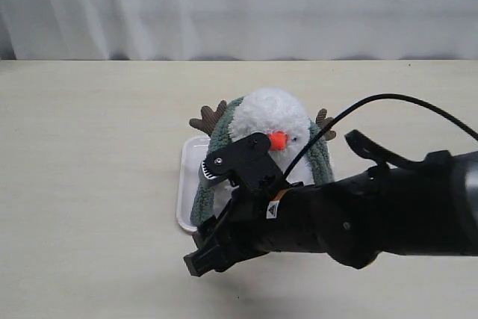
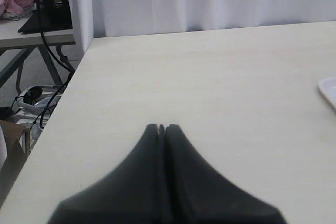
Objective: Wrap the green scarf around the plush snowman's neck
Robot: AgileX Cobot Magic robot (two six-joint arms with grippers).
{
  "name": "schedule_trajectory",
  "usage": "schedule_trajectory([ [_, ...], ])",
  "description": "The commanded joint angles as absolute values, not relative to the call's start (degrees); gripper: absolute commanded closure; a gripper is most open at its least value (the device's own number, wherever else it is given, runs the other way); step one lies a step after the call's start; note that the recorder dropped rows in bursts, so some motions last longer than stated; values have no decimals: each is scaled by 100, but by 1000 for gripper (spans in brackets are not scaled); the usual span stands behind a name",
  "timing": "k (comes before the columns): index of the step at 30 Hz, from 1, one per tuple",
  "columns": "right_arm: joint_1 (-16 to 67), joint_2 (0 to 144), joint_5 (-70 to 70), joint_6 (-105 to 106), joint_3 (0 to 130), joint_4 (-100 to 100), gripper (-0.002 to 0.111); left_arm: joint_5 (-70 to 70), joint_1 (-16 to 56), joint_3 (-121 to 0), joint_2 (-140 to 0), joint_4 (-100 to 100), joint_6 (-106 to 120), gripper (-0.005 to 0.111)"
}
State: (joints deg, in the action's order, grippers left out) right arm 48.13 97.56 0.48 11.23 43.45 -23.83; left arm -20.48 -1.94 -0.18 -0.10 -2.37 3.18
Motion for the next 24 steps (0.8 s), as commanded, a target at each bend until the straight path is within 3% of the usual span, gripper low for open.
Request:
schedule_trajectory([
  [1,4807,10005,-314,1114,4572,-2349,45,-1969,-201,0,0,-226,299,107],
  [10,4798,10510,-172,1104,5360,-2846,45,-1969,-201,0,0,-226,299,107],
  [24,4728,11033,-547,1104,5398,-3264,45,-1969,-201,0,0,-226,299,107],
])
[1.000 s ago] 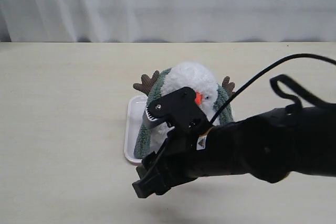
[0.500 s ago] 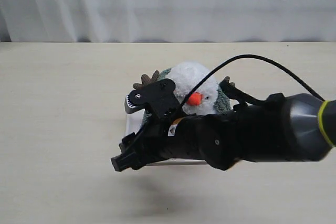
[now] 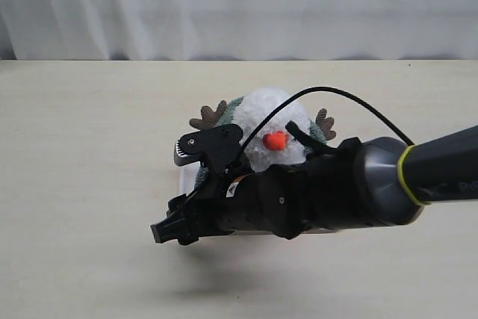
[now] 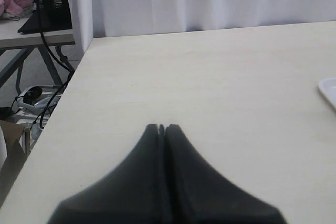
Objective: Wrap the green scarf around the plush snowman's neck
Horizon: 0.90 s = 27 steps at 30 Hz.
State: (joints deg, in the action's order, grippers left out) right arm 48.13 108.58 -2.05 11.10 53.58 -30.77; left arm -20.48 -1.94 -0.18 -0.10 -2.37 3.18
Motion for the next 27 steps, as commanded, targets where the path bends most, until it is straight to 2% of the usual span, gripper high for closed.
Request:
schedule_trajectory([
  [1,4697,11065,-565,1104,5398,-3279,45,-1969,-201,0,0,-226,299,107],
  [5,4648,11182,-640,1126,5398,-3254,45,-1985,-201,0,0,-226,299,107],
  [6,4648,11182,-719,1125,5398,-3254,49,-1985,-201,0,0,-226,299,107],
  [8,4648,11182,-865,1125,5398,-3254,61,-1985,-201,0,0,-226,299,107],
  [13,4648,11182,-936,1450,5398,-3254,100,-1985,-201,0,0,-226,299,107],
  [14,4648,11171,-920,1506,5398,-3254,104,-1985,-201,0,0,-226,299,107],
  [18,4648,11008,-795,1584,5398,-3254,104,-1985,-201,0,0,-226,299,107],
  [27,4648,10168,531,2207,5398,-3154,104,-1973,-201,0,0,-226,299,107],
])
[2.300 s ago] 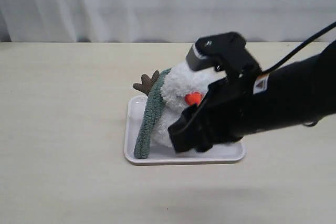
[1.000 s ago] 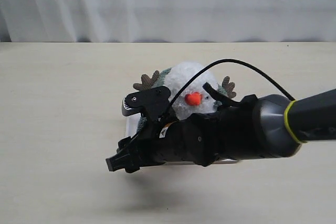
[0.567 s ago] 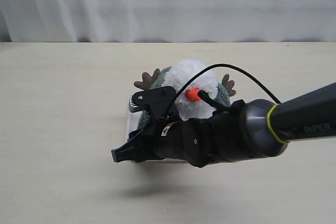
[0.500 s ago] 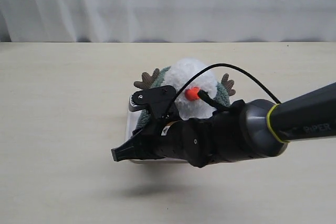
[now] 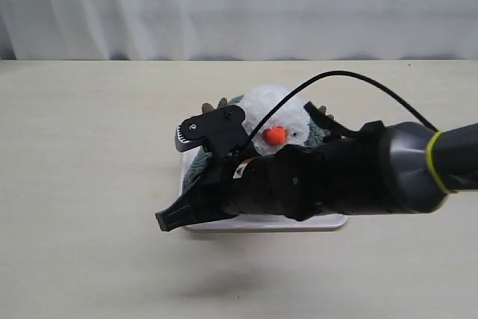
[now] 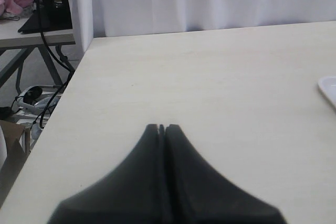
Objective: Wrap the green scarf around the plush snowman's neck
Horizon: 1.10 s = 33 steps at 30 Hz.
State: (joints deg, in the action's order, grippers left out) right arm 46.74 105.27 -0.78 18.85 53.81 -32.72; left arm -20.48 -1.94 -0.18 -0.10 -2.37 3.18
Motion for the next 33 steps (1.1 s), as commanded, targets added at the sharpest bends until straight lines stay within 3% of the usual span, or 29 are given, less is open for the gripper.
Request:
schedule_trajectory([
  [1,4648,10086,705,2207,5398,-3024,104,-1973,-201,0,0,-226,299,107],
  [6,4648,9776,1506,1768,5398,-1754,104,-1973,-201,0,0,-226,299,107],
  [16,4648,9651,3109,-1808,5398,2347,104,-1973,-201,0,0,-226,299,107],
  [33,4648,9677,4076,-1758,5375,2663,104,-1983,-201,0,0,-226,299,107],
])
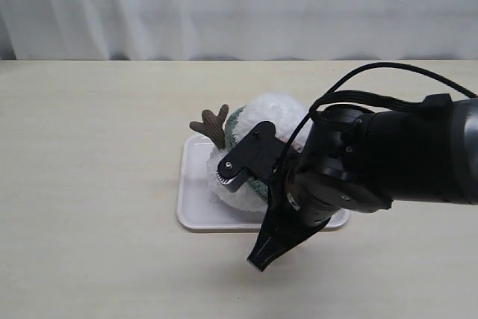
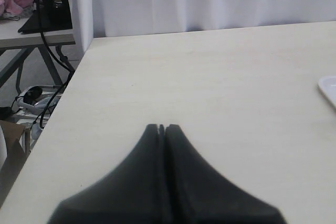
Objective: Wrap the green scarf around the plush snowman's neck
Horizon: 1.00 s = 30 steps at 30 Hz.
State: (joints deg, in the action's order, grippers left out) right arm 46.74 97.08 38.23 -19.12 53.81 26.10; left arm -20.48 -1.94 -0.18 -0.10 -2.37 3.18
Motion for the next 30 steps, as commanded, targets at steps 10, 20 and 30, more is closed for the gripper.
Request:
schedule_trajectory([
  [10,4648,9915,4084,-1758,5330,2894,104,-1983,-201,0,0,-226,299,107],
  [20,4678,9904,4080,-1712,5330,2941,98,-1983,-201,0,0,-226,299,107],
  [30,4678,9221,4080,-1377,5330,2093,68,-1973,-201,0,0,-226,299,107],
])
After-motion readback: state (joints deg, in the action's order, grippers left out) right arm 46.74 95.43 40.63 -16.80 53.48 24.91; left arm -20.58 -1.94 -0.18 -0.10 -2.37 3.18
